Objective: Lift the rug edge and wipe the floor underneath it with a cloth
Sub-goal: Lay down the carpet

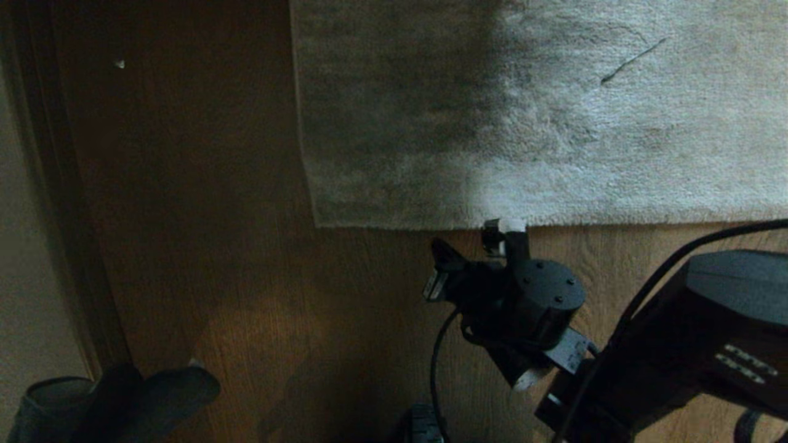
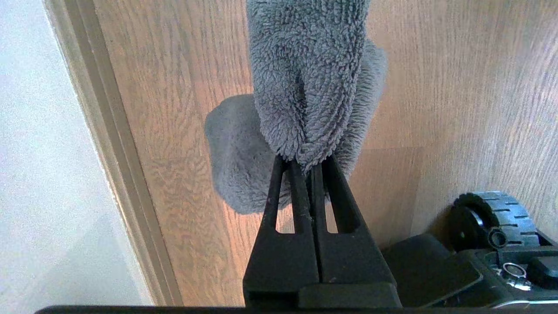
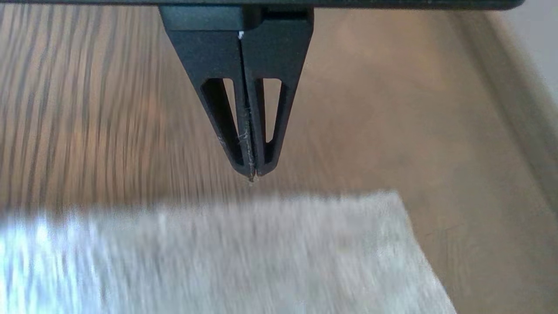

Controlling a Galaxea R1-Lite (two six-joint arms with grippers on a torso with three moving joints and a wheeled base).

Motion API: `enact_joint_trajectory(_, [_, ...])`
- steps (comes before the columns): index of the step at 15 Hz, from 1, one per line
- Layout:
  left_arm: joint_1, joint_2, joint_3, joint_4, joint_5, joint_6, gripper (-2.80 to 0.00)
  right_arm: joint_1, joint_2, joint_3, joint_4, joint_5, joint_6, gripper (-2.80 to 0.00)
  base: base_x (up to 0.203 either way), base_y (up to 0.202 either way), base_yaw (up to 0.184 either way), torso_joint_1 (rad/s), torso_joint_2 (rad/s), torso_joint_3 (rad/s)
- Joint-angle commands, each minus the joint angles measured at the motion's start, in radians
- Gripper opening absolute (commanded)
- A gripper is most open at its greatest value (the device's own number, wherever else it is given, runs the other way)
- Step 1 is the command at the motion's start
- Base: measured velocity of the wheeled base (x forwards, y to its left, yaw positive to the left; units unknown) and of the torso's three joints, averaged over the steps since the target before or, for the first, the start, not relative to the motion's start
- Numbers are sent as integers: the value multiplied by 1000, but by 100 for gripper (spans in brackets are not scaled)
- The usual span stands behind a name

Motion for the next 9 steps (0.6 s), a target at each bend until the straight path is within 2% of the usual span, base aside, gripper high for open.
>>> enact_joint_trajectory(1, [0, 0, 0, 0, 0, 0, -280, -8, 15, -57, -40, 1, -59, -280, 0, 0, 0, 0, 0, 0])
enact_joint_trajectory(5, [0, 0, 0, 0, 0, 0, -280, -8, 13, -101, -44, 5, -216, -280, 0, 0, 0, 0, 0, 0])
enact_joint_trajectory(9, [0, 0, 0, 0, 0, 0, -280, -7, 110, -185, -48, 4, -222, -280, 0, 0, 0, 0, 0, 0])
